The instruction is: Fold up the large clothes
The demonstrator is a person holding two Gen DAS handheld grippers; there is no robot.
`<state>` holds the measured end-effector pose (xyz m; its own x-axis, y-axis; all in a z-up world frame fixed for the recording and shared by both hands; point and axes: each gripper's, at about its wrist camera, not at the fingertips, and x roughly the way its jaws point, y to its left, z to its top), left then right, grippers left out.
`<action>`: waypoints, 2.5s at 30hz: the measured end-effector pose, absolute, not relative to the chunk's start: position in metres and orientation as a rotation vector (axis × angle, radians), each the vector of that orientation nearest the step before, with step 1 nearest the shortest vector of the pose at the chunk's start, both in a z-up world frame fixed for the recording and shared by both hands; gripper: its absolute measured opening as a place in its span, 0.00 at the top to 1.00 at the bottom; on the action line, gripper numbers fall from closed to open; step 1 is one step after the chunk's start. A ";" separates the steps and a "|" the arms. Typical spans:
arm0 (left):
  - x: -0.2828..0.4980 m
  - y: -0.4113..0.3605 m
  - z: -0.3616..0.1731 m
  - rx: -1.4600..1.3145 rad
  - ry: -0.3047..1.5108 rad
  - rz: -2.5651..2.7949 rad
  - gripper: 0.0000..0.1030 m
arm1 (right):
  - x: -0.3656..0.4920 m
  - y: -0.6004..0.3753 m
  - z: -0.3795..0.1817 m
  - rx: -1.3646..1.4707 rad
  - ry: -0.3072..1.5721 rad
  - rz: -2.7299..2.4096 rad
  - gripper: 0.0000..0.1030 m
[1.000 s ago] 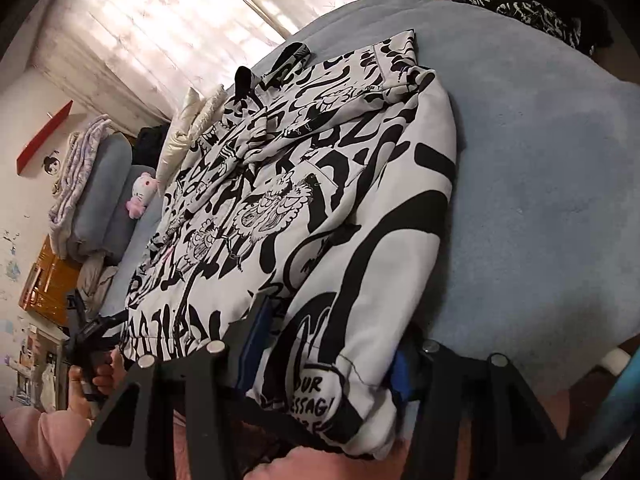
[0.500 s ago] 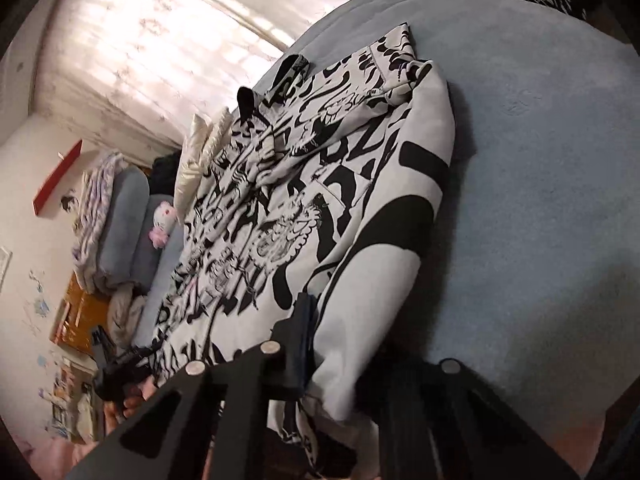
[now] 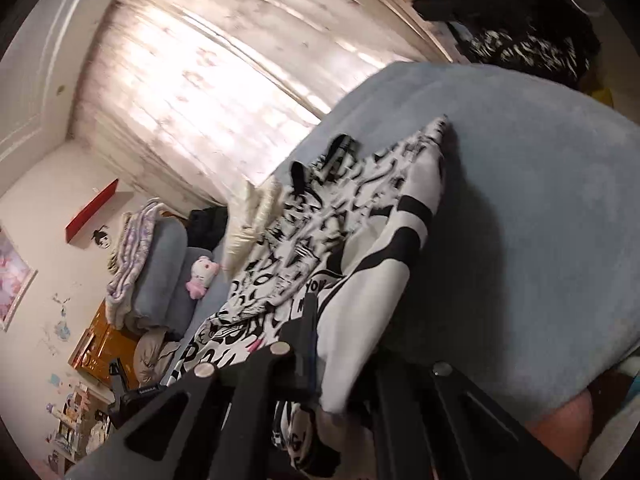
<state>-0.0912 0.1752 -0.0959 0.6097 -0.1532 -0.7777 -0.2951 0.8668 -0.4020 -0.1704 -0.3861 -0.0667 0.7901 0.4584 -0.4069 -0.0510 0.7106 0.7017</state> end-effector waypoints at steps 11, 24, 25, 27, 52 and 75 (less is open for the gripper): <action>-0.089 0.200 -0.064 -0.704 0.917 0.013 0.98 | -0.182 -0.396 -0.033 0.780 0.588 0.318 0.96; 0.068 0.201 -0.061 -0.798 0.886 0.018 0.96 | -0.037 -0.424 -0.037 1.002 0.641 0.235 0.91; 0.091 0.200 -0.065 -0.798 0.888 0.034 0.96 | -0.017 -0.424 -0.037 1.001 0.651 0.224 0.89; 0.127 0.200 -0.072 -0.829 0.894 0.040 0.81 | 0.022 -0.427 -0.040 1.017 0.673 0.210 0.76; 0.279 0.146 -0.190 -0.223 1.102 -0.015 0.32 | 0.192 -0.395 -0.156 0.360 1.035 0.167 0.12; 0.250 0.060 -0.129 0.184 0.719 0.193 0.94 | 0.167 -0.379 -0.102 0.223 0.707 -0.029 0.94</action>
<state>0.2503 0.0597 -0.1287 0.7364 0.2377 -0.6334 -0.1115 0.9661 0.2330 0.1674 -0.3785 -0.1022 0.7611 0.0490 -0.6468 0.1013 0.9759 0.1931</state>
